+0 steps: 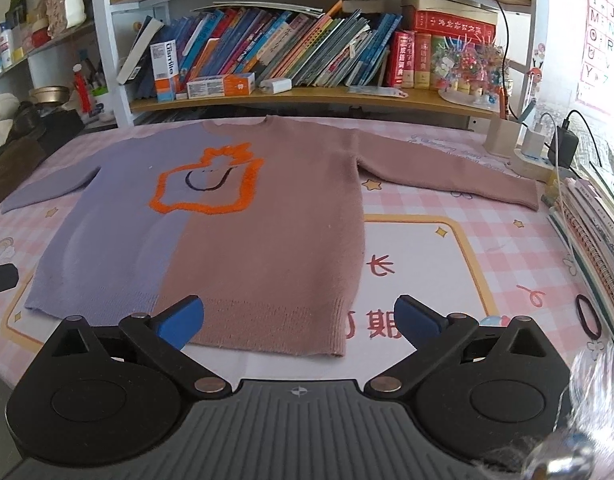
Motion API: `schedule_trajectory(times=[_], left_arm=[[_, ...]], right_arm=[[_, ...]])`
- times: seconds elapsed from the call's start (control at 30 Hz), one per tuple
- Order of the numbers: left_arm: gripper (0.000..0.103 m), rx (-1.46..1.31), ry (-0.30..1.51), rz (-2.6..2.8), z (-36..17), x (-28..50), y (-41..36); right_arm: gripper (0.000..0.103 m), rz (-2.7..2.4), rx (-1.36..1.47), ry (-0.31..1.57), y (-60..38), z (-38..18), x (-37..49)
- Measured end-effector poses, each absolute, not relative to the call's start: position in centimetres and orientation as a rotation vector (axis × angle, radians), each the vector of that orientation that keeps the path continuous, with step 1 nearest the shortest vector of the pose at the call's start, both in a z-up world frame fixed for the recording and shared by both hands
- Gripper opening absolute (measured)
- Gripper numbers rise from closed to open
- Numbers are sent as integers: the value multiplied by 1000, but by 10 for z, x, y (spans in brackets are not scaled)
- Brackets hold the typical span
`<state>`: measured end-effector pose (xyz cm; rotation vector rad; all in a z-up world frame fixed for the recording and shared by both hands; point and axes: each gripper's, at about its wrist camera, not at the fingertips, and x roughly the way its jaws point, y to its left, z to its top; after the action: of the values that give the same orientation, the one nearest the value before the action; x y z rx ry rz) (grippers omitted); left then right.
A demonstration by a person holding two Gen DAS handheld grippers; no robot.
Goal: Fold clothes
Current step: 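Open both tools and lift them away from the flattened sweater, then reach the left tool to the lavender sleeve cuff and grasp it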
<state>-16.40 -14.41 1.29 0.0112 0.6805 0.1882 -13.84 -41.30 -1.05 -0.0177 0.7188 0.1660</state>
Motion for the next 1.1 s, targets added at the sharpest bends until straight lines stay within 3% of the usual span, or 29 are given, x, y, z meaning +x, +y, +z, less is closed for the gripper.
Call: schedule_trajectory(times=[1.1], left_arm=[[96, 65, 739, -76, -5, -98, -37]], right_arm=[[103, -67, 18, 777, -294, -17, -129]])
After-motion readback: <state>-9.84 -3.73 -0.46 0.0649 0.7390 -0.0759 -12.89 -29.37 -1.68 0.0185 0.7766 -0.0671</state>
